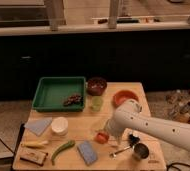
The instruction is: Place apple in plastic cup
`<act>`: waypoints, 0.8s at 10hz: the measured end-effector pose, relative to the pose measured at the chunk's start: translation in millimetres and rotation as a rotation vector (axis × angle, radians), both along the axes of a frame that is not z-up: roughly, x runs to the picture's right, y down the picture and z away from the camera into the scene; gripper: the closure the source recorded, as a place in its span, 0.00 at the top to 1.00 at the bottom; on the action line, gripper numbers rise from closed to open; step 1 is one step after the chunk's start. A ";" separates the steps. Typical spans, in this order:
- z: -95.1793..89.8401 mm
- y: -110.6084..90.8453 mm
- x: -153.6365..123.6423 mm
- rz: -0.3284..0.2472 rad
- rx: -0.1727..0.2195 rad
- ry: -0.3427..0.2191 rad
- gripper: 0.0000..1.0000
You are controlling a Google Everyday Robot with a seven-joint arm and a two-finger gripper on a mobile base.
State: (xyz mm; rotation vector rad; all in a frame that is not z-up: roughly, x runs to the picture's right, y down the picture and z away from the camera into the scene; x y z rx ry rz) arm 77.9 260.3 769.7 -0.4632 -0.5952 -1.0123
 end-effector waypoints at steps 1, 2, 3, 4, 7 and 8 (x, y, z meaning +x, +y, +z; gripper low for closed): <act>1.1 0.0 -1.7 -0.004 -0.005 -0.001 0.77; 4.3 2.8 -3.4 -0.009 -0.014 -0.003 0.70; 7.2 3.9 -6.3 -0.014 -0.020 -0.008 0.59; 9.6 5.1 -8.8 -0.019 -0.025 -0.011 0.49; 13.1 5.2 -10.9 -0.020 -0.035 -0.015 0.20; 13.8 4.0 -10.2 -0.014 -0.035 -0.016 0.09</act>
